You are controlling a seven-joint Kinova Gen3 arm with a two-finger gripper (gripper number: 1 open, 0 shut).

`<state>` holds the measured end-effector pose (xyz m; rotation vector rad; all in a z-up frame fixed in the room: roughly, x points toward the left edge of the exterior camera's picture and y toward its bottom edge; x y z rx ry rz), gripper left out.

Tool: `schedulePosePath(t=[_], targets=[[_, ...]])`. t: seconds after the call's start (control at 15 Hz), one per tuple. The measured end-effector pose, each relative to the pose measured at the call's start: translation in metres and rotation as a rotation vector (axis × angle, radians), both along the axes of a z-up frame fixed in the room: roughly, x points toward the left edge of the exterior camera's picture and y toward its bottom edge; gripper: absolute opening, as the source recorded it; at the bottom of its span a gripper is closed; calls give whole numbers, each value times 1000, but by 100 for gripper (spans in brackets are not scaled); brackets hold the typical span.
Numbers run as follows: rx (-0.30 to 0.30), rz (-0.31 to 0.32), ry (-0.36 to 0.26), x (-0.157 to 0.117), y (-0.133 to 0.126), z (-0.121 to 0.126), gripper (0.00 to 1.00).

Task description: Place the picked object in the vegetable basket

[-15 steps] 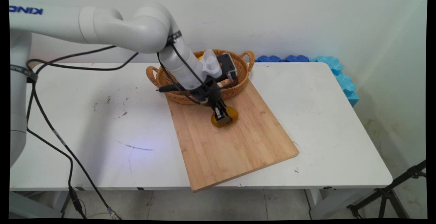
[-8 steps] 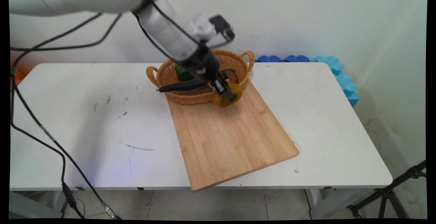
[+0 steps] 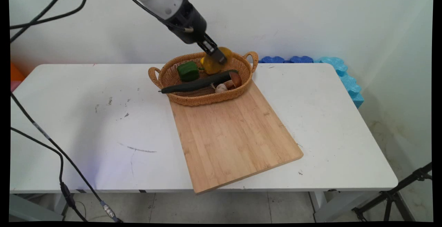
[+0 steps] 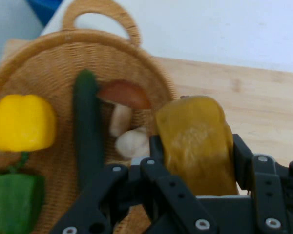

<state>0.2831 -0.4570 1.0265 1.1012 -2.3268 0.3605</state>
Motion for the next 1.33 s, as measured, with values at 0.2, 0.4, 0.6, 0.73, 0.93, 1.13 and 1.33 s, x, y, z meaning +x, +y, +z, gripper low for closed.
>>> schedulePosePath(t=[0.2,0.4,0.6,0.73,0.93,1.13,1.33], targets=[[-8,35,-29,17,-13,-7,0],[-3,50,-60,33,-24,-29,0],[22,53,-81,43,-29,-59,0],[41,51,-87,46,-30,-80,0],[55,52,-89,49,-33,-105,0],[62,52,-88,50,-36,-123,0],[62,49,-84,49,-37,-136,0]])
